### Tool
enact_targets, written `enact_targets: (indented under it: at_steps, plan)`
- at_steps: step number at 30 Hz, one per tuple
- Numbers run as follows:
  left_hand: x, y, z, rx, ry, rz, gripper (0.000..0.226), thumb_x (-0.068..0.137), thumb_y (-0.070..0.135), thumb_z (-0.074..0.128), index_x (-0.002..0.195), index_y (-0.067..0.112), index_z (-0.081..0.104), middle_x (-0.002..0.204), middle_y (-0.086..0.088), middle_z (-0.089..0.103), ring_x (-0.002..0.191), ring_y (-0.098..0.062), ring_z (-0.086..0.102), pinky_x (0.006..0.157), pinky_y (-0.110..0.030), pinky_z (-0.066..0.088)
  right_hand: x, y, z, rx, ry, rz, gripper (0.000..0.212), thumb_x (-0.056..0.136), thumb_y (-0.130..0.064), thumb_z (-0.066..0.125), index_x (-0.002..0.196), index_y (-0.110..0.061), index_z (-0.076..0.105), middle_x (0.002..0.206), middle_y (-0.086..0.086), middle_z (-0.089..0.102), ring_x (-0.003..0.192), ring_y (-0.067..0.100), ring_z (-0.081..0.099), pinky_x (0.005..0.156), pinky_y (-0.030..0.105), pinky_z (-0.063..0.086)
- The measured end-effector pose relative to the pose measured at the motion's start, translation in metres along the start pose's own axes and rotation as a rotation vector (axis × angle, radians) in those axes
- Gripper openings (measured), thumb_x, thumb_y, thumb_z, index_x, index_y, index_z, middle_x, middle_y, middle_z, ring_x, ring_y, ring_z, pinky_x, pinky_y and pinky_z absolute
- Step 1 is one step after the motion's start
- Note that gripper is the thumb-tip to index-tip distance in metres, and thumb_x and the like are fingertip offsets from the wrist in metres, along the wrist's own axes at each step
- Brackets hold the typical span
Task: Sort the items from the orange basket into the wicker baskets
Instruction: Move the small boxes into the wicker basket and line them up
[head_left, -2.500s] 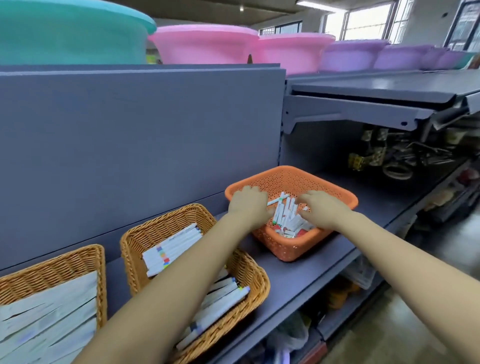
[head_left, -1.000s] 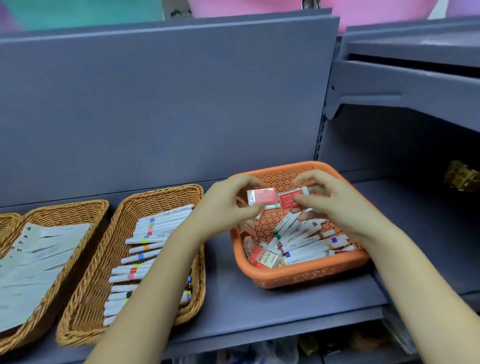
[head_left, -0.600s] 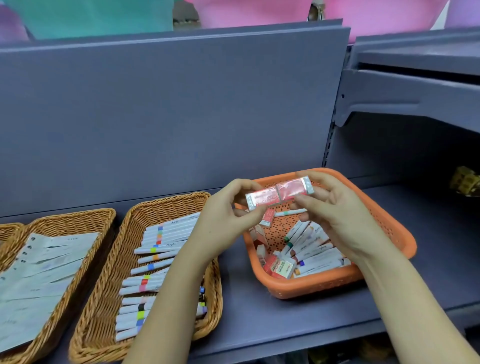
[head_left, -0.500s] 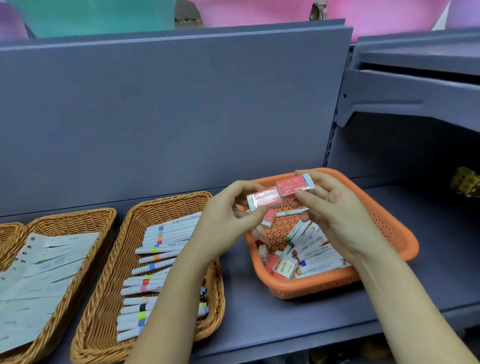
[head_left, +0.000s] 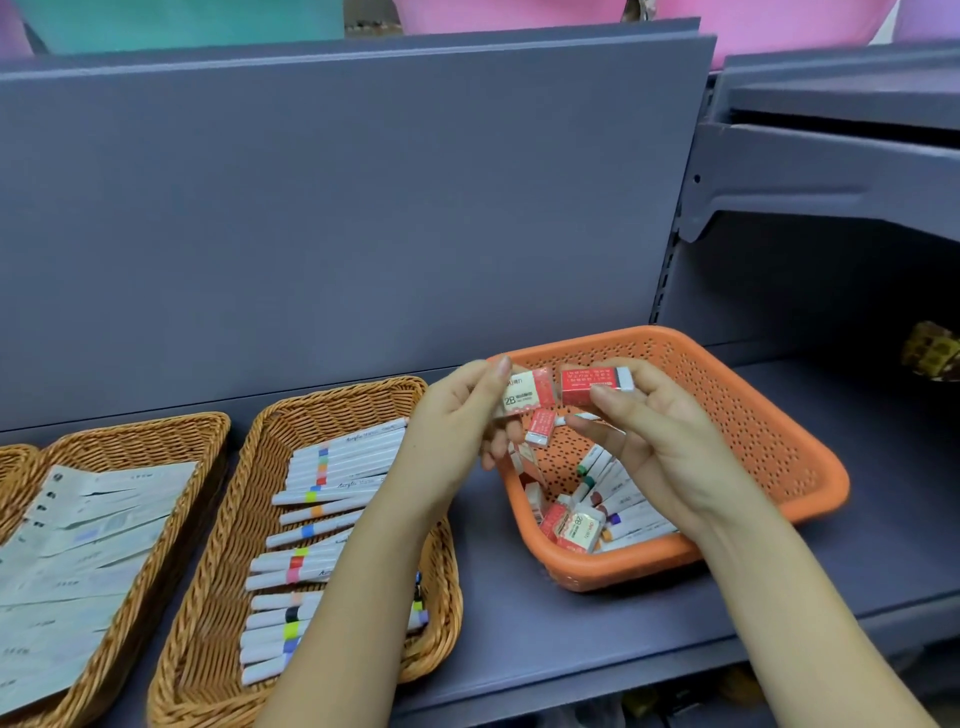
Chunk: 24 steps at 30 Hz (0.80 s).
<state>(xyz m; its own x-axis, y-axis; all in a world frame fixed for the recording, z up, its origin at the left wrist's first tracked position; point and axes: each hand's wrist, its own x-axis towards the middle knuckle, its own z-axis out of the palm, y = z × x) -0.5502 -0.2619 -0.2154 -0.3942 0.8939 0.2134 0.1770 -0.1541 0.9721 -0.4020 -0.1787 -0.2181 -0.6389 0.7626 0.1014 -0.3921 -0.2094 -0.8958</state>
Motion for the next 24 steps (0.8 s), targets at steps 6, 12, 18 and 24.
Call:
enact_targets:
  at_steps: [6, 12, 18, 24]
  plan:
    - [0.000, -0.002, 0.001, -0.013, -0.031, -0.107, 0.037, 0.102, 0.036, 0.031, 0.089, 0.019, 0.061, 0.050, 0.005, 0.047, 0.044, -0.006, 0.038, 0.042, -0.017, 0.031, 0.001, 0.006, 0.002, -0.113, 0.022, -0.011, 0.023, 0.066, -0.019, 0.069, 0.080, -0.010, 0.053, 0.085, 0.007, 0.060, 0.073, 0.014, 0.066, 0.067, 0.023, 0.055]
    - [0.000, -0.009, -0.001, 0.022, -0.229, -0.111, 0.016, 0.092, 0.018, 0.060, 0.108, 0.020, 0.060, 0.060, 0.011, 0.057, 0.049, -0.008, 0.043, 0.048, -0.019, 0.039, 0.003, 0.006, 0.004, -0.505, 0.103, -0.047, 0.025, 0.077, -0.014, 0.073, 0.100, -0.011, 0.065, 0.082, 0.005, 0.069, 0.060, 0.002, 0.056, 0.058, 0.011, 0.045]
    - [0.002, -0.016, -0.001, 0.138, -0.175, -0.066, 0.027, 0.089, 0.016, 0.064, 0.115, 0.025, 0.062, 0.067, 0.007, 0.064, 0.053, -0.005, 0.055, 0.052, -0.016, 0.041, 0.003, 0.006, -0.001, -0.633, 0.077, -0.068, 0.027, 0.075, -0.010, 0.076, 0.098, -0.020, 0.068, 0.095, 0.006, 0.071, 0.075, 0.021, 0.061, 0.076, 0.028, 0.053]
    - [0.004, -0.026, -0.004, 0.537, -0.035, 0.093, 0.025, 0.080, 0.034, 0.072, 0.105, 0.036, 0.066, 0.088, 0.015, 0.052, 0.078, 0.000, 0.052, 0.073, -0.009, 0.038, 0.006, 0.010, -0.010, -0.871, 0.036, -0.086, 0.033, 0.076, -0.008, 0.074, 0.099, -0.031, 0.067, 0.095, -0.002, 0.069, 0.070, 0.007, 0.055, 0.076, 0.026, 0.050]
